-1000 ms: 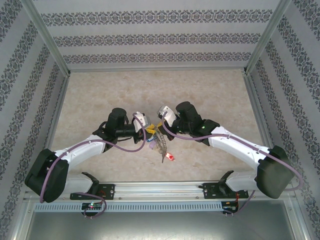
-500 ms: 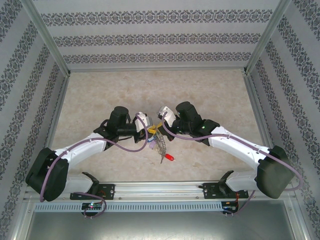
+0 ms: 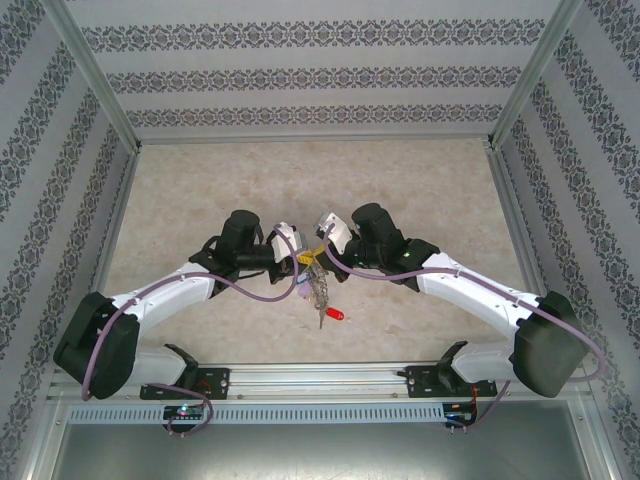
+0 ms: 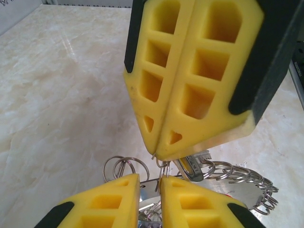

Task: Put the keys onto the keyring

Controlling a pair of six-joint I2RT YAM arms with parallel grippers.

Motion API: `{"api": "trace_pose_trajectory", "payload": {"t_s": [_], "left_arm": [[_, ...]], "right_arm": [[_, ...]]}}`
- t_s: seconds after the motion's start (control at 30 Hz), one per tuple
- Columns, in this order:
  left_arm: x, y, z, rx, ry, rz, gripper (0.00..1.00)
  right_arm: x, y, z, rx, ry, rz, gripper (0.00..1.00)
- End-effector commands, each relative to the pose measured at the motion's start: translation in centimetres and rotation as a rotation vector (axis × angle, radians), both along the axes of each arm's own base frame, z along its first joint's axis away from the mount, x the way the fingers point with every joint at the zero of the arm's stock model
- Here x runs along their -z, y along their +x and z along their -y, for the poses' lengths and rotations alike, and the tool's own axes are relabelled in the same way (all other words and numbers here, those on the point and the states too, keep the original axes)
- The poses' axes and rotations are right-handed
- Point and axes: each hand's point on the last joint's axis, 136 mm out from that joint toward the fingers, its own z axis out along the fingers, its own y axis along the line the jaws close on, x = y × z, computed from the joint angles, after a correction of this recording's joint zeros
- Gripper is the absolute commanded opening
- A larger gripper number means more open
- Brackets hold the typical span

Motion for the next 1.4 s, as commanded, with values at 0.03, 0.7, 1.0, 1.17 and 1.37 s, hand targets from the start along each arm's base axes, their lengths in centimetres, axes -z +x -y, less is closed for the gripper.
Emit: {"api": "trace_pose_trajectory", "payload": {"t_s": [0.03, 0.7, 1.0, 1.17, 1.37], "left_arm": [[-0.86, -0.37, 0.68, 0.043, -0.006, 0.019, 0.20], [-0.55, -0.83, 0.82, 0.071, -0.002, 0.001, 0.26], [-0.59, -0.70, 1.00, 0.076, -0.001, 0.003, 0.23], [-0.88, -0.84, 1.18, 0.091, -0.012, 0.003, 0.20], [-1.22, -1.01, 1.32, 0.107, -0.021, 0.011, 0.06]], "right_arm": [[-2.43, 0.01, -0.51, -0.032, 0.054, 0.047, 0.00], [-2.51, 0.02, -0.70, -0.035, 0.061, 0.045, 0.00], [-2.44, -0.14, -0.87, -0.044, 0.065, 0.037, 0.00], [-2.36, -0.35, -1.00, -0.053, 0.068, 0.030, 0.00], [-2.27, -0.69, -1.11, -0.069, 0.074, 0.017, 0.00]]}}
